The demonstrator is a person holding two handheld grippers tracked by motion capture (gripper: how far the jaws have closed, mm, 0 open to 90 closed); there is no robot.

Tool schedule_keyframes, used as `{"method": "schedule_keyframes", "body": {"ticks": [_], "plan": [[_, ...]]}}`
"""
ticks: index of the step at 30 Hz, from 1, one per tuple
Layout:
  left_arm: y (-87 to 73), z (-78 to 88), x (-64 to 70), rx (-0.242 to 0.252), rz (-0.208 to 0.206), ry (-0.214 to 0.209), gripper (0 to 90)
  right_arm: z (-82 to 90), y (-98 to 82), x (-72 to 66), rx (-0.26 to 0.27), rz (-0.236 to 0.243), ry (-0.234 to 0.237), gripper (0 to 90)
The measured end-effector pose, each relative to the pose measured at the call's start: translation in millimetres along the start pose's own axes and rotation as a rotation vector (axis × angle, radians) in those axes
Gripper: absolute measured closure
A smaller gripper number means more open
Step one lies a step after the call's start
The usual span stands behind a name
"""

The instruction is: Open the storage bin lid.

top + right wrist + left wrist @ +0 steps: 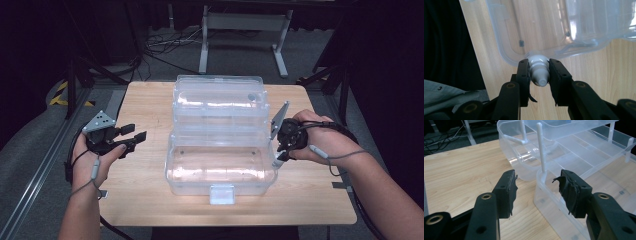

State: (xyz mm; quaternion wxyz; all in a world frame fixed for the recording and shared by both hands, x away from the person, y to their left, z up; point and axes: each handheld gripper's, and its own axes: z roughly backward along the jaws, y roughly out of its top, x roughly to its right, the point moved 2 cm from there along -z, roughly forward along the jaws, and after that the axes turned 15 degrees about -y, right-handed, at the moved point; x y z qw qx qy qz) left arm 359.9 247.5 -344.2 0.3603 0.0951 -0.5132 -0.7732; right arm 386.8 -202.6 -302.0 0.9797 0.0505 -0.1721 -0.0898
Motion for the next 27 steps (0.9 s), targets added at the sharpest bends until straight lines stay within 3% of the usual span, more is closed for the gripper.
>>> {"method": "schedule_keyframes", "body": {"ticks": [12,27], "plan": [[-0.1,0.4,-0.3,0.002,0.002,-0.001,47.7,-2.7,13.2,-8.2,0.009,0.028,0.006,71.5],[-1.2,2.6,-4.0,0.008,0.013,0.005,47.5,-22.6,19.9,-16.7,-0.017,0.058,0.037,71.5]]}}
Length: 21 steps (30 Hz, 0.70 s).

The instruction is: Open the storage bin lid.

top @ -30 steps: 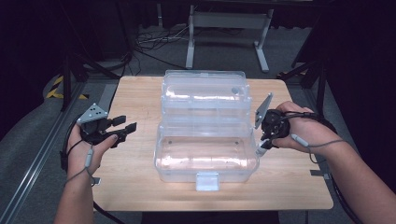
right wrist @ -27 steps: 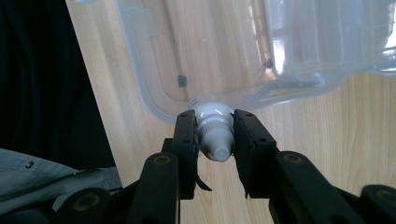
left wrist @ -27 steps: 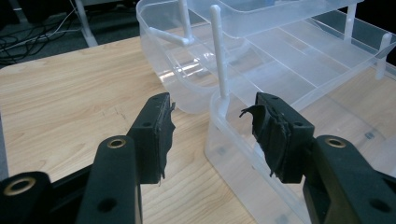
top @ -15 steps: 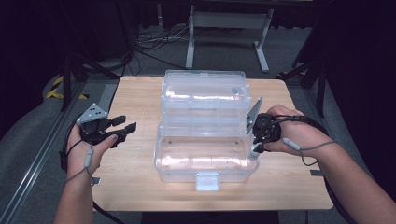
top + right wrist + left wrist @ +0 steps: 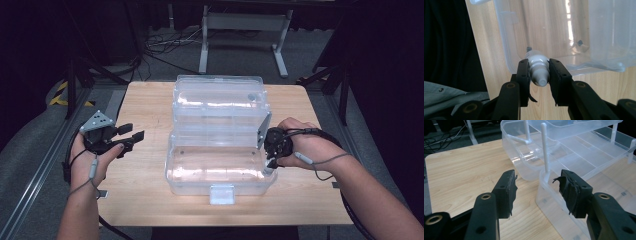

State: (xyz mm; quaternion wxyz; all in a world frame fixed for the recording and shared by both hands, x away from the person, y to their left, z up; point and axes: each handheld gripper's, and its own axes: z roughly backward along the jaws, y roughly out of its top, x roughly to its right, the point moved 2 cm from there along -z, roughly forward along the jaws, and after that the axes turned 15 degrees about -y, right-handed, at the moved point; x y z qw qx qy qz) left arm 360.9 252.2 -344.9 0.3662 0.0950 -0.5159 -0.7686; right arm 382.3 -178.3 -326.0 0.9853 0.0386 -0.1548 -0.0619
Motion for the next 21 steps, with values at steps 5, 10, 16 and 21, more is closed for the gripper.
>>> {"method": "schedule_keyframes", "body": {"ticks": [5,10,16,21], "plan": [[-0.2,-0.4,0.1,-0.002,0.000,-0.001,46.8,-9.0,1.9,-2.3,-0.010,0.007,0.009,71.5],[-0.5,-0.1,0.0,-0.006,-0.001,-0.002,46.6,-20.3,3.2,-4.0,-0.031,0.017,0.018,71.5],[-0.7,-0.8,-0.4,-0.007,0.001,-0.003,46.2,-31.3,4.2,-6.1,-0.039,0.023,0.027,71.5],[-1.1,-0.9,-0.7,-0.010,0.003,-0.003,46.1,-41.1,4.9,-6.2,-0.056,0.029,0.035,71.5]]}}
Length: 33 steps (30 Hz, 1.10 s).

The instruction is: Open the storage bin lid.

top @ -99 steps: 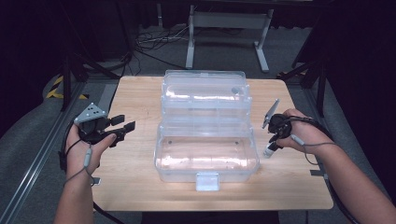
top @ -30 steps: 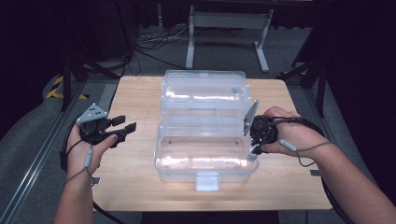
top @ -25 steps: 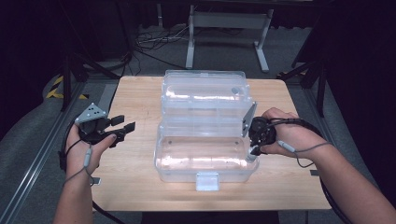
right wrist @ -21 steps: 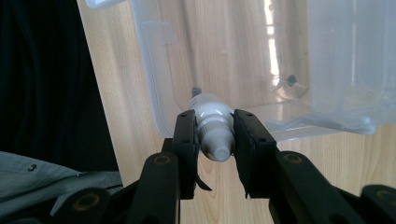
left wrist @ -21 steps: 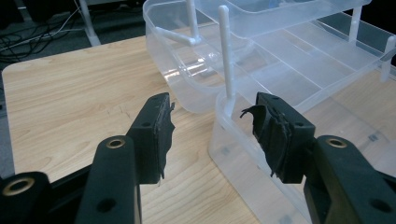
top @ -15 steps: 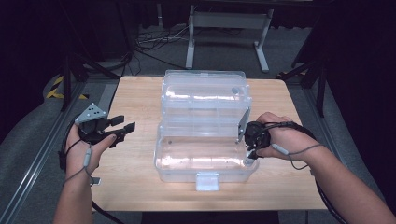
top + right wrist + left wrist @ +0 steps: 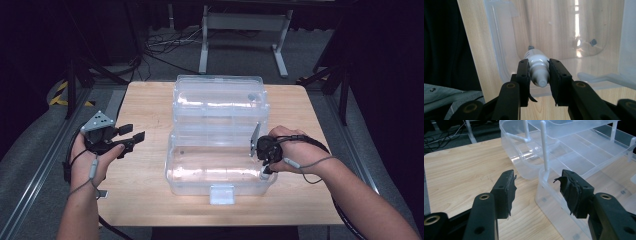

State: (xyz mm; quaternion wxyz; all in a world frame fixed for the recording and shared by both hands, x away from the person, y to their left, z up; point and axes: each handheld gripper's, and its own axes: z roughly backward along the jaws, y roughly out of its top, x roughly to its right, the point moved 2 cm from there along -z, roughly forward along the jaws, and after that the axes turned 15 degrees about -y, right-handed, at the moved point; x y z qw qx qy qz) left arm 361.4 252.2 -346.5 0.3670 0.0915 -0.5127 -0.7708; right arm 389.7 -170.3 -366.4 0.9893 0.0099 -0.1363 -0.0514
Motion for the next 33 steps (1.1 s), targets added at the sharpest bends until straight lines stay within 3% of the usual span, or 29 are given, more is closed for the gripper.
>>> {"method": "schedule_keyframes", "body": {"ticks": [16,33], "plan": [[-1.3,-3.0,-0.3,-0.017,0.006,-0.008,46.2,-30.7,2.6,-2.0,-0.039,-0.004,0.039,71.5],[-1.5,-3.2,-0.2,-0.025,0.002,-0.008,46.2,-42.7,4.0,-5.4,-0.041,0.003,0.058,71.4]]}}
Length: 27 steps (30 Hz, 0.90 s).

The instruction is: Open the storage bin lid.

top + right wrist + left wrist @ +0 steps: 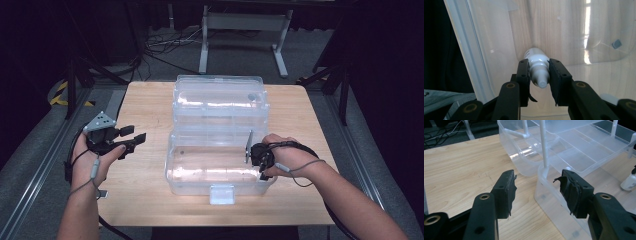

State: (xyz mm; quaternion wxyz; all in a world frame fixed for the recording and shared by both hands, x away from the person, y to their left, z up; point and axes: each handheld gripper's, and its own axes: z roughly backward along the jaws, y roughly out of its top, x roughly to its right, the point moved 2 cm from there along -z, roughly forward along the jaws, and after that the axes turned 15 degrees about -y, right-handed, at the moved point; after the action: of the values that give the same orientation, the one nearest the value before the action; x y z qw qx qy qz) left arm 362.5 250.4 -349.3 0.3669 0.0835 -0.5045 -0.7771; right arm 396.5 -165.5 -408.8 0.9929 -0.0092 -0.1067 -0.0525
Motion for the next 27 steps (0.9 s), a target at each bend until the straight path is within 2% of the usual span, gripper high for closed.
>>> {"method": "schedule_keyframes", "body": {"ticks": [17,26,27], "plan": [[-0.1,-0.8,0.8,-0.008,-0.002,-0.002,46.2,-1.3,-1.4,-2.2,0.000,-0.009,0.003,69.2],[-0.2,-1.1,1.3,-0.012,-0.003,0.000,46.1,11.0,-2.2,-2.5,0.032,-0.014,-0.011,65.7],[-0.1,-1.1,1.2,-0.011,-0.004,0.000,46.1,16.3,-2.9,-3.2,0.045,-0.025,-0.010,65.0]]}}
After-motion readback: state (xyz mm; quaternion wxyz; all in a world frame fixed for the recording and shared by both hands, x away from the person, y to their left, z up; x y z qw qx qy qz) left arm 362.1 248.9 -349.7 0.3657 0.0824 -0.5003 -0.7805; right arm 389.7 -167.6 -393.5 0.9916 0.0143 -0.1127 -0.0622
